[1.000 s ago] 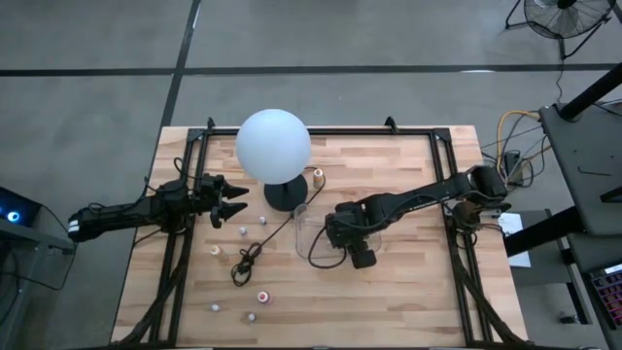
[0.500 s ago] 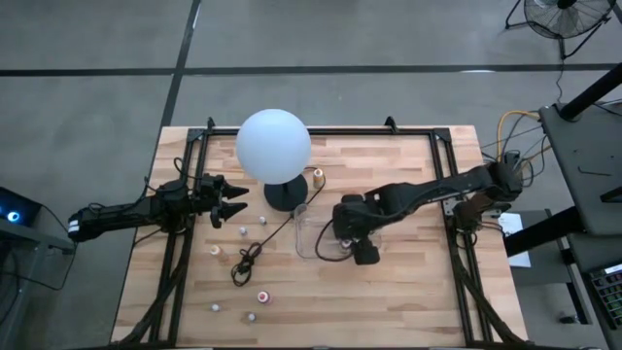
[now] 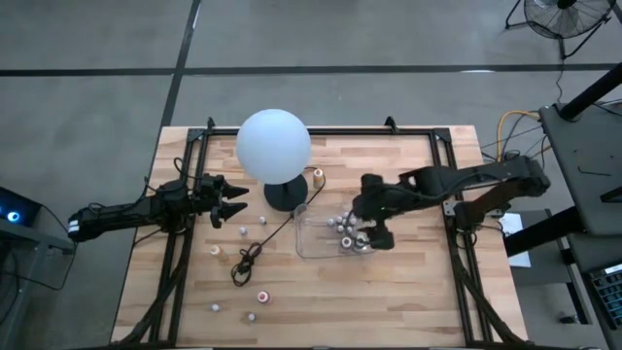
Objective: Pick & Place food coloring
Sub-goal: Put the large yellow food coloring bottle into the transparent bin
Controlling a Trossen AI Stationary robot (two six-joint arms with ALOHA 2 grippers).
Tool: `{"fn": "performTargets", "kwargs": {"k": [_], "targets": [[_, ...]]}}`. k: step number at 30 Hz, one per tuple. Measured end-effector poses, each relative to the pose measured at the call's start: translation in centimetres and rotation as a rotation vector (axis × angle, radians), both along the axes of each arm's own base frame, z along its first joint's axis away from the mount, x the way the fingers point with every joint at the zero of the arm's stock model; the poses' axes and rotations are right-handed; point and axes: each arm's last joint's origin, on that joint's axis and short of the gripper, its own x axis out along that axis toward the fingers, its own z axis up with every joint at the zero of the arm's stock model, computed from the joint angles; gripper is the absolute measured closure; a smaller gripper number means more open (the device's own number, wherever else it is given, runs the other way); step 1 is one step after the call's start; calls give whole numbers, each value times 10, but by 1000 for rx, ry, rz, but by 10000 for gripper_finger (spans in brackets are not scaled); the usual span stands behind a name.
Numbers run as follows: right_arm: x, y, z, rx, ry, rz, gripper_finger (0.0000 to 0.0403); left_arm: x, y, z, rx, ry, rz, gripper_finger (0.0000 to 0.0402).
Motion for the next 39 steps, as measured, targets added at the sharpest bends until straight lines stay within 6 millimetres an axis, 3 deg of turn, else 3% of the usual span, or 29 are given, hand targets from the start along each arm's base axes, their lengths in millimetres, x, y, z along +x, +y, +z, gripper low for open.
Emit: {"fn": "performTargets", "kwargs": {"k": [10,17,22,29,39], "targets": [[-43,-28,5,-2,-94,-154,73,0,0,0,0,0,0,122],[-73,-45,-6,29,-166,-255,51,0,0,0,0,0,0,122],[-83,-59,-12,17,-227,-309,42,0,0,0,0,0,0,122],[-76,-89,-17,-67,-183,-357,42,0,0,0,0,0,0,122],[-29,-135,-17,-61,-120,-331,42,0,0,0,0,0,0,122]]}}
